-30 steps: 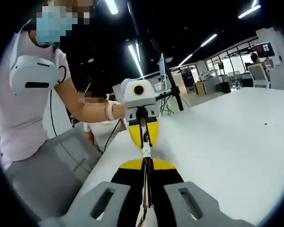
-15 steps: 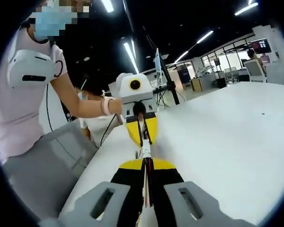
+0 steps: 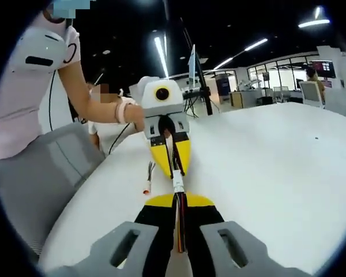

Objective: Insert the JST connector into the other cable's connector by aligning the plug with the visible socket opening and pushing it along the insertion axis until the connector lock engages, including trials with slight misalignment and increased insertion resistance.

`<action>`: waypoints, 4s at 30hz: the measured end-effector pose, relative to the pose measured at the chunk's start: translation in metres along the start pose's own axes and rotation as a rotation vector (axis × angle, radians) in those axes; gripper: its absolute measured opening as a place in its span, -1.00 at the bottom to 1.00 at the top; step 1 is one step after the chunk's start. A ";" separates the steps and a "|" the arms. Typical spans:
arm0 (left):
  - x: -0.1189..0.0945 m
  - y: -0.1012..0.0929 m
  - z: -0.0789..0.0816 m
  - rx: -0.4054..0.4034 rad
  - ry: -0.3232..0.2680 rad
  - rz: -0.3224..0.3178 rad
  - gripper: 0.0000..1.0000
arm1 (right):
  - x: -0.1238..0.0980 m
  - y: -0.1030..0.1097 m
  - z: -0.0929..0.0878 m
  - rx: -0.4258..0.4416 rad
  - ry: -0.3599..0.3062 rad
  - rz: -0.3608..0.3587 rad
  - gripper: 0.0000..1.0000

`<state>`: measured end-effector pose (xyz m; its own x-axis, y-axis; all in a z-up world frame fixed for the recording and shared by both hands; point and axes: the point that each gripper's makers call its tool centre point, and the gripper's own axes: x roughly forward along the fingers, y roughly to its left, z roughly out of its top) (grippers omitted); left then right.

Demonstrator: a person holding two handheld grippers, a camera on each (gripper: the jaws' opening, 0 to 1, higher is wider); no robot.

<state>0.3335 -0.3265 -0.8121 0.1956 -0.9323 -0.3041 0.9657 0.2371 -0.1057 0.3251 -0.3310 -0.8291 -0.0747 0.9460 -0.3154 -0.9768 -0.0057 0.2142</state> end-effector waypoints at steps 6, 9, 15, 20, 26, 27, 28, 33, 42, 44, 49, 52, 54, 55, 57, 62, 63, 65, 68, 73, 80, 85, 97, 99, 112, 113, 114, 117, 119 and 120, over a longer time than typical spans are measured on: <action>0.001 0.003 -0.012 0.020 0.045 0.036 -1.00 | 0.002 0.002 -0.001 -0.008 -0.007 -0.006 -0.97; 0.001 0.001 -0.012 0.001 0.031 0.032 -1.00 | 0.007 0.005 -0.002 -0.035 0.004 -0.008 -1.00; -0.002 0.002 -0.013 0.005 0.039 0.046 -1.00 | 0.006 0.005 -0.004 -0.035 0.018 -0.023 -0.98; -0.011 0.003 -0.012 0.023 0.059 0.063 -1.00 | -0.001 0.007 0.004 -0.045 0.011 -0.045 -0.96; -0.022 -0.005 -0.017 0.040 0.102 0.073 -0.95 | -0.002 0.013 0.004 -0.078 0.023 -0.053 -0.91; -0.023 -0.006 -0.018 0.040 0.106 0.076 -0.94 | -0.001 0.013 0.001 -0.086 0.034 -0.051 -0.91; -0.025 -0.007 -0.018 0.042 0.111 0.080 -0.94 | -0.001 0.014 0.000 -0.091 0.039 -0.050 -0.90; -0.035 -0.018 -0.014 0.047 0.113 0.089 -0.92 | -0.006 0.019 0.000 -0.088 0.032 -0.047 -0.80; -0.042 -0.034 -0.010 0.050 0.128 0.106 -0.71 | -0.012 0.034 -0.003 -0.103 0.032 -0.051 -0.73; -0.043 -0.036 -0.012 0.070 0.137 0.117 -0.72 | -0.013 0.037 -0.006 -0.115 0.038 -0.057 -0.71; -0.044 -0.041 -0.015 0.066 0.131 0.129 -0.72 | -0.015 0.043 -0.013 -0.114 0.054 -0.053 -0.70; -0.043 -0.045 -0.019 0.093 0.150 0.120 -0.71 | -0.014 0.044 -0.014 -0.114 0.047 -0.061 -0.62; -0.043 -0.046 -0.020 0.092 0.141 0.118 -0.71 | -0.012 0.043 -0.015 -0.126 0.050 -0.068 -0.64; -0.042 -0.045 -0.022 0.091 0.138 0.119 -0.71 | -0.011 0.043 -0.017 -0.129 0.051 -0.066 -0.65; -0.041 -0.045 -0.025 0.086 0.137 0.119 -0.71 | -0.008 0.042 -0.021 -0.134 0.055 -0.063 -0.66; -0.042 -0.047 -0.037 0.074 0.146 0.131 -0.69 | -0.007 0.038 -0.025 -0.139 0.047 -0.090 -0.66; -0.043 -0.045 -0.039 0.068 0.144 0.142 -0.68 | -0.007 0.037 -0.027 -0.141 0.050 -0.091 -0.67; -0.044 -0.045 -0.042 0.059 0.142 0.151 -0.68 | -0.008 0.037 -0.032 -0.149 0.061 -0.094 -0.70; -0.043 -0.046 -0.045 0.049 0.137 0.159 -0.68 | -0.007 0.036 -0.031 -0.142 0.051 -0.096 -0.69; -0.041 -0.045 -0.048 0.053 0.125 0.171 -0.71 | -0.007 0.035 -0.032 -0.186 0.054 -0.109 -0.73; -0.037 -0.050 -0.051 0.078 0.136 0.164 -0.74 | -0.006 0.041 -0.032 -0.218 0.058 -0.111 -0.79; -0.036 -0.050 -0.049 0.082 0.122 0.173 -0.79 | -0.006 0.041 -0.031 -0.209 0.051 -0.117 -0.81; -0.034 -0.049 -0.049 0.057 0.087 0.175 -0.91 | -0.007 0.041 -0.030 -0.166 0.033 -0.113 -0.90; -0.034 -0.048 -0.048 0.056 0.082 0.180 -0.93 | -0.007 0.041 -0.030 -0.166 0.035 -0.114 -0.90; -0.036 -0.050 -0.049 0.024 0.092 0.167 -0.99 | -0.006 0.041 -0.029 -0.103 0.051 -0.106 -0.92; -0.037 -0.050 -0.049 0.019 0.095 0.167 -0.99 | -0.006 0.041 -0.029 -0.102 0.054 -0.108 -0.92; -0.038 -0.051 -0.049 0.018 0.098 0.164 -0.99 | -0.006 0.041 -0.029 -0.101 0.057 -0.109 -0.92; -0.039 -0.052 -0.046 0.002 0.093 0.161 -0.99 | -0.006 0.043 -0.026 -0.091 0.058 -0.108 -0.92; -0.039 -0.052 -0.043 -0.016 0.088 0.160 -0.99 | -0.007 0.044 -0.023 -0.081 0.061 -0.112 -0.92; -0.039 -0.053 -0.042 -0.020 0.091 0.158 -0.99 | -0.007 0.045 -0.021 -0.052 0.053 -0.113 -0.92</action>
<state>0.2679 -0.2914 -0.8344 0.3280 -0.8547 -0.4024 0.9203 0.3852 -0.0681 0.2778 -0.3450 -0.8367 0.0273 0.9231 -0.3836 -0.9885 0.0820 0.1271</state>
